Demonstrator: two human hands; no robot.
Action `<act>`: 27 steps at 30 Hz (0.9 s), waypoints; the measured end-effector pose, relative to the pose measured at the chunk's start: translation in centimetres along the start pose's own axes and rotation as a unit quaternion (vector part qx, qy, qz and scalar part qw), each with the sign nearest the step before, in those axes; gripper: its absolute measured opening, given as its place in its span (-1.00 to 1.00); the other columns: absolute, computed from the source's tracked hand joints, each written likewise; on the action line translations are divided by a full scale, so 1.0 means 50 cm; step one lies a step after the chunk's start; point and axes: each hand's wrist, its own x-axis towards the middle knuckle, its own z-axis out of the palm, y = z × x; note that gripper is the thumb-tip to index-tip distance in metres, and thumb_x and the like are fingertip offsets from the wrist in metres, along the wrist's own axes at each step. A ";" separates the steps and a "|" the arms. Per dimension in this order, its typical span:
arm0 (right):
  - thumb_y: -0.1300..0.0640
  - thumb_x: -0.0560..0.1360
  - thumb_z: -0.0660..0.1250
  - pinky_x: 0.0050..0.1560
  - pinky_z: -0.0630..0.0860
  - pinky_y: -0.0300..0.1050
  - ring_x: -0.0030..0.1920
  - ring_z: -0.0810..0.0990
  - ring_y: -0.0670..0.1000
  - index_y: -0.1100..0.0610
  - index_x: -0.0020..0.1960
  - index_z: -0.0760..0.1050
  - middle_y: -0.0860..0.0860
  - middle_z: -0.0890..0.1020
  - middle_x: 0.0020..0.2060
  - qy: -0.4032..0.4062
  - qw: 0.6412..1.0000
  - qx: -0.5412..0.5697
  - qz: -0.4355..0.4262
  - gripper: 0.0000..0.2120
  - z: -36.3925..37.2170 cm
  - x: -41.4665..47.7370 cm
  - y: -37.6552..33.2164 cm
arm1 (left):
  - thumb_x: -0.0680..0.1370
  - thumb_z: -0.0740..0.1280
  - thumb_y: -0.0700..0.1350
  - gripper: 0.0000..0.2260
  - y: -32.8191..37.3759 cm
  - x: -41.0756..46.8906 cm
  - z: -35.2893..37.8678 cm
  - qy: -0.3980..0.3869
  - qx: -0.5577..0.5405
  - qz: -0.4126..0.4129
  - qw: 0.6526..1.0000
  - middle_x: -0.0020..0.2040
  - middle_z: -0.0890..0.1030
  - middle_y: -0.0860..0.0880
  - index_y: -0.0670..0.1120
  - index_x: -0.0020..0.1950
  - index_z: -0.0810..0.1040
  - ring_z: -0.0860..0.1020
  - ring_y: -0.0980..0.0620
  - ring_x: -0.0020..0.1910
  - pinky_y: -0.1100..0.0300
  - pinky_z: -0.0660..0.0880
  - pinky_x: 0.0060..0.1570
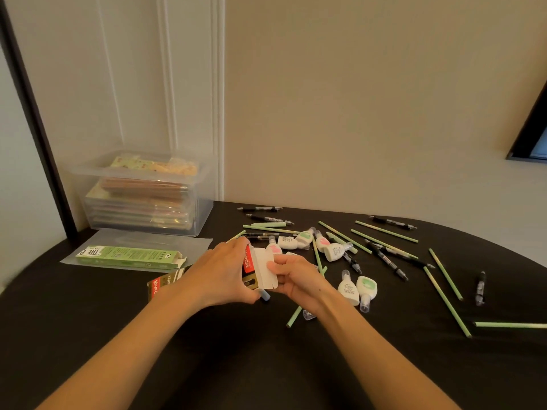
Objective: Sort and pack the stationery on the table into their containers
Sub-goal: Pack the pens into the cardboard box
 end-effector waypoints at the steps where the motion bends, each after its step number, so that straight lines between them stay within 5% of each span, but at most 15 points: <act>1: 0.30 0.57 0.18 0.17 0.52 -0.01 0.10 0.57 0.06 0.12 -0.02 0.48 0.14 0.57 0.09 0.002 1.000 0.001 -0.003 -0.86 0.005 0.003 -0.001 | 0.33 0.45 0.21 -0.28 -0.004 -0.001 -0.003 0.009 0.004 -0.008 1.000 0.23 0.41 0.05 0.00 0.34 0.20 0.41 0.07 0.13 0.22 0.39 0.05; 5: 0.31 0.55 0.19 0.04 0.54 -0.15 0.04 0.58 -0.02 0.13 0.08 0.53 0.08 0.61 0.01 0.063 0.994 -0.092 -0.018 -0.80 0.010 0.027 -0.003 | 0.31 0.48 0.17 -0.36 -0.042 -0.001 -0.014 0.074 0.006 -0.103 0.992 0.16 0.46 0.00 -0.04 0.24 0.29 0.44 0.03 0.10 0.20 0.36 -0.06; 8: 0.35 0.51 0.24 -0.06 0.55 -0.24 0.00 0.56 -0.06 0.14 0.18 0.49 0.08 0.60 0.01 0.122 0.980 -0.155 -0.011 -0.72 0.015 0.046 0.010 | 0.31 0.47 0.16 -0.33 -0.086 0.000 -0.018 0.100 -0.013 -0.210 0.973 0.21 0.45 -0.06 -0.08 0.28 0.29 0.44 -0.05 0.19 0.10 0.40 0.05; 12: 0.32 0.50 0.29 -0.11 0.56 -0.25 -0.02 0.55 -0.05 0.14 0.11 0.54 0.10 0.57 0.07 0.081 0.950 -0.301 -0.027 -0.78 0.050 0.069 0.041 | 0.31 0.46 0.17 -0.29 -0.108 0.012 -0.013 0.106 -0.007 -0.267 0.958 0.25 0.45 -0.09 -0.11 0.31 0.27 0.41 -0.11 0.25 0.00 0.38 0.18; 17: 0.19 0.50 0.33 0.10 0.49 -0.09 0.07 0.52 0.04 0.17 0.18 0.50 0.10 0.51 0.13 0.096 0.780 -0.613 -0.084 -0.74 0.081 0.095 0.060 | 0.32 0.46 0.15 -0.30 -0.110 0.019 -0.001 0.094 -0.029 -0.271 0.957 0.25 0.43 -0.10 -0.11 0.32 0.25 0.38 -0.11 0.27 -0.02 0.36 0.21; 20: 0.15 0.50 0.33 0.07 0.47 -0.09 0.09 0.50 0.08 0.21 0.18 0.49 0.12 0.46 0.16 0.120 0.730 -0.668 -0.085 -0.72 0.074 0.098 0.062 | 0.34 0.46 0.15 -0.29 -0.116 0.018 0.007 0.083 -0.015 -0.269 0.959 0.27 0.42 -0.09 -0.10 0.33 0.24 0.37 -0.10 0.28 0.01 0.34 0.21; 24: 0.10 0.50 0.33 0.02 0.49 -0.09 0.02 0.50 0.05 0.22 0.11 0.50 0.11 0.49 0.08 0.123 0.725 -0.670 -0.107 -0.75 0.061 0.097 0.062 | 0.35 0.45 0.16 -0.27 -0.119 0.019 0.022 0.061 0.002 -0.263 0.963 0.33 0.37 -0.08 -0.08 0.37 0.20 0.34 -0.09 0.32 0.01 0.30 0.26; 27: 0.11 0.57 0.23 -0.05 0.52 -0.10 -0.09 0.56 0.03 0.18 0.08 0.42 0.10 0.58 -0.08 0.169 0.798 -0.565 -0.121 -0.84 0.046 0.086 0.052 | 0.36 0.44 0.16 -0.28 -0.117 0.022 0.032 0.047 0.012 -0.246 0.968 0.34 0.35 -0.07 -0.07 0.37 0.19 0.33 -0.09 0.33 0.01 0.29 0.26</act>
